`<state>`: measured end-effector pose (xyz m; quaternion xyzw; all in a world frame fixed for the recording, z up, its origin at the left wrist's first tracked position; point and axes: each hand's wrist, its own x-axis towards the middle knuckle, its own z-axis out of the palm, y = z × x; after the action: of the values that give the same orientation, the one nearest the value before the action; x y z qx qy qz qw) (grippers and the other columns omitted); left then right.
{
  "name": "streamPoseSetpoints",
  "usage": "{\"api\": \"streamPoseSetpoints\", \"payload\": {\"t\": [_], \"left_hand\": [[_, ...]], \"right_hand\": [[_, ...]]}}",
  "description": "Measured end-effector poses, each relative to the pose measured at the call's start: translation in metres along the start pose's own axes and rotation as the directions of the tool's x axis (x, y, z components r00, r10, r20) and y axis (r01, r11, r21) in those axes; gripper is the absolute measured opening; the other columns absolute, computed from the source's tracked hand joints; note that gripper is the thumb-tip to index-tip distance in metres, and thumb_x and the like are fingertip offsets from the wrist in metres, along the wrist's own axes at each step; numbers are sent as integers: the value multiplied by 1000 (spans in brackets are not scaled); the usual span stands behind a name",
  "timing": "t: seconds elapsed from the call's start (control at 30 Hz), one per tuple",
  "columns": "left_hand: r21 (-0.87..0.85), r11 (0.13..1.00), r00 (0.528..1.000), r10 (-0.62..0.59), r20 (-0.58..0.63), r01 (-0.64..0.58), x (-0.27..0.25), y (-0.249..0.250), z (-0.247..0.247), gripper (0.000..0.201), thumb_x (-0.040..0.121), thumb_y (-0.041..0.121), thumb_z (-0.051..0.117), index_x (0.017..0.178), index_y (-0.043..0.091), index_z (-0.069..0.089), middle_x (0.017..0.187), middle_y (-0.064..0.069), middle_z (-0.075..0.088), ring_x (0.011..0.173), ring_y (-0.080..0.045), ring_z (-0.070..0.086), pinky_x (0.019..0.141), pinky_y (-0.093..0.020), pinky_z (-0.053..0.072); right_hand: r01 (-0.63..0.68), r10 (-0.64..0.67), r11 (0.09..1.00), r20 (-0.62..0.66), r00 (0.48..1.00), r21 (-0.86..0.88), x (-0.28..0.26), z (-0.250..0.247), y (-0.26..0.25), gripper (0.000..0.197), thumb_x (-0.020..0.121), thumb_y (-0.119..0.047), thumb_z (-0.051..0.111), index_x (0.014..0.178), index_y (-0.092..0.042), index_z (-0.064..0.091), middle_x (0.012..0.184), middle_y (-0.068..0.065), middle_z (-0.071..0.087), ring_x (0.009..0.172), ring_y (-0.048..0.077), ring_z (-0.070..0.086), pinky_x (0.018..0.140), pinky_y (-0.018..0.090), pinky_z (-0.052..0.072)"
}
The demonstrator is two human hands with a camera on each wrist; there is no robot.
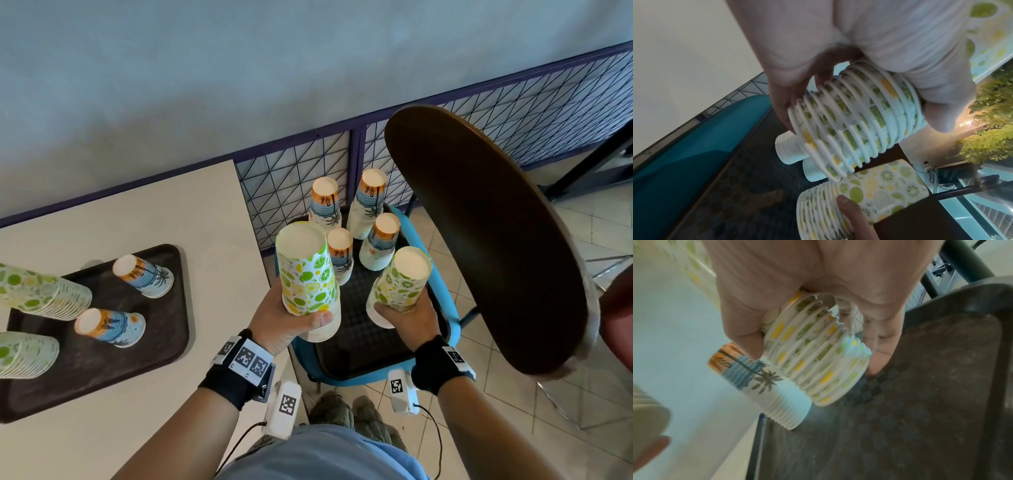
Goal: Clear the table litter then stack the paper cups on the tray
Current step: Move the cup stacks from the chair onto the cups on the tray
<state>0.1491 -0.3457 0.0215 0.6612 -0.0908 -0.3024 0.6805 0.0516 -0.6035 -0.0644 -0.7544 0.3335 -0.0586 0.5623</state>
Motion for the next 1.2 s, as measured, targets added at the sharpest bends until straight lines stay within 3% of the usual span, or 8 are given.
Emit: {"api": "streamPoseSetpoints", "payload": {"t": [0.2, 0.33, 0.57, 0.77, 0.87, 0.97, 1.07, 1.2], "left_hand": [[-58, 997, 998, 48, -45, -51, -24, 4, -29, 73, 61, 20, 93, 128, 13, 64, 119, -2, 79, 113, -19, 75, 89, -29, 60], [-117, 990, 980, 56, -191, -79, -52, 3, -66, 94, 45, 47, 105, 125, 15, 65, 115, 3, 81, 109, -15, 76, 87, -29, 61], [-107, 979, 872, 102, -479, -174, -118, 4, -162, 115, 28, 54, 105, 125, 9, 63, 104, 8, 83, 97, -7, 78, 81, -22, 61], [-52, 969, 759, 154, -632, -240, -190, 30, -262, 104, 39, 44, 106, 128, 14, 62, 112, 5, 81, 105, -14, 76, 87, -32, 64], [39, 964, 695, 217, -685, -262, -220, 45, -319, 85, 62, 16, 99, 136, 3, 58, 113, 5, 80, 105, -11, 76, 88, -29, 63], [133, 951, 614, 283, -737, -279, -241, 61, -378, 101, 61, 40, 100, 140, -5, 55, 124, -9, 75, 114, -22, 73, 97, -41, 61], [208, 945, 562, 319, -763, -253, -253, 67, -433, 90, 64, 35, 97, 137, -1, 57, 130, -17, 71, 121, -35, 70, 106, -60, 54], [259, 942, 514, 333, -790, -213, -250, 69, -481, 81, 62, 32, 98, 130, 7, 61, 126, -14, 74, 117, -35, 72, 105, -62, 54]], "right_hand": [[40, -74, 977, 153, 985, 209, -38, 20, -45, 83, 61, -42, 91, 135, -26, 57, 128, -8, 70, 118, 12, 66, 106, 50, 51], [99, -162, 965, 254, 954, 243, -58, 53, -96, 74, 66, -38, 89, 132, -21, 61, 125, -5, 72, 116, 14, 68, 100, 54, 54], [222, -330, 934, 445, 832, 278, -94, 141, -188, 59, 75, -27, 87, 128, -15, 63, 123, -3, 73, 117, 16, 68, 102, 48, 53], [315, -395, 918, 517, 759, 239, -126, 256, -260, 60, 71, -27, 92, 122, -28, 62, 112, -18, 73, 103, -7, 67, 96, 28, 57], [325, -435, 900, 559, 706, 291, -142, 323, -299, 70, 65, -33, 93, 126, -23, 61, 114, -15, 74, 106, 1, 69, 98, 37, 57], [334, -454, 891, 593, 665, 308, -151, 391, -330, 74, 66, -37, 93, 129, -24, 58, 118, -11, 74, 108, 6, 70, 98, 39, 56], [355, -452, 892, 581, 676, 281, -154, 453, -353, 77, 59, -49, 92, 126, -29, 59, 115, -11, 74, 106, 8, 71, 95, 43, 57], [412, -442, 892, 542, 715, 185, -151, 524, -370, 81, 52, -56, 88, 121, -29, 56, 111, -10, 72, 103, 12, 69, 91, 43, 58]]}}
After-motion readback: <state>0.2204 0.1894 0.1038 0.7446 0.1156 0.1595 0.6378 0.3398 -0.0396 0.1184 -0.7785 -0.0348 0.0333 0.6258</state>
